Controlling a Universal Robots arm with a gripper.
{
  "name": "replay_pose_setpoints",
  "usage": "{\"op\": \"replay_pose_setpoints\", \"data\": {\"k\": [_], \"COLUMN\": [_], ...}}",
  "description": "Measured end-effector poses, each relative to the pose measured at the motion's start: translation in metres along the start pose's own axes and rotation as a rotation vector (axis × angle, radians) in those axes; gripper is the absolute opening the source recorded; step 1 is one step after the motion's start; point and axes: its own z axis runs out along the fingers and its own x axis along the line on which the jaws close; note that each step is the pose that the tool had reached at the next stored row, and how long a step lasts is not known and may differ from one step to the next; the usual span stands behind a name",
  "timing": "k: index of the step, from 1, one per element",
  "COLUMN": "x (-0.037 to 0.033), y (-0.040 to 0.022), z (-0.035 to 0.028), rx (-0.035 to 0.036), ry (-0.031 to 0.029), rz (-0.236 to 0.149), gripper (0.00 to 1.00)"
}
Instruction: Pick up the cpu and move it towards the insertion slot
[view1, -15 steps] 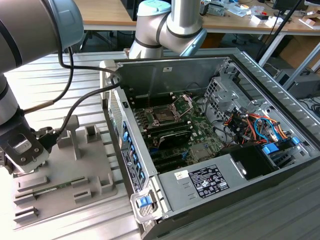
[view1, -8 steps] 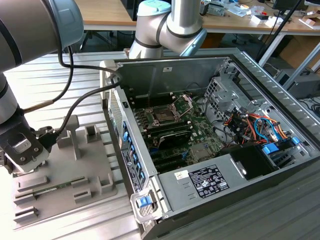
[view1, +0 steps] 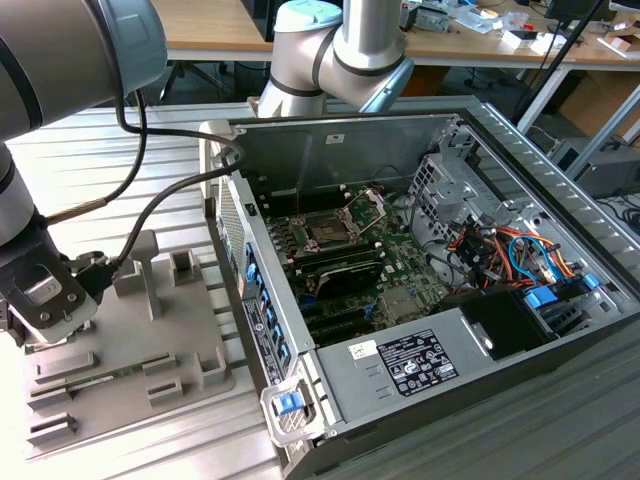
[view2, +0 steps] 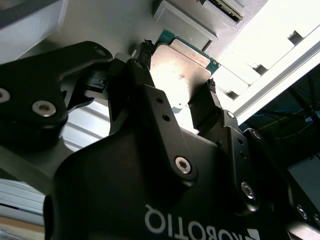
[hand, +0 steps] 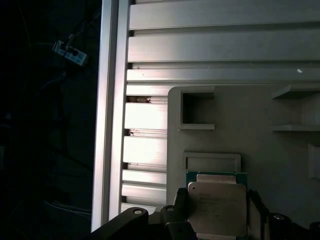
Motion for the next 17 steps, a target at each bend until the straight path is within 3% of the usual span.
{"op": "replay_pose_setpoints", "data": {"k": [17], "x": [0.0], "y": [0.0002], "z": [-0.005], "rx": [0.0], "ry": [0.0001], "rz": [0.0], "gripper": [0.55]}}
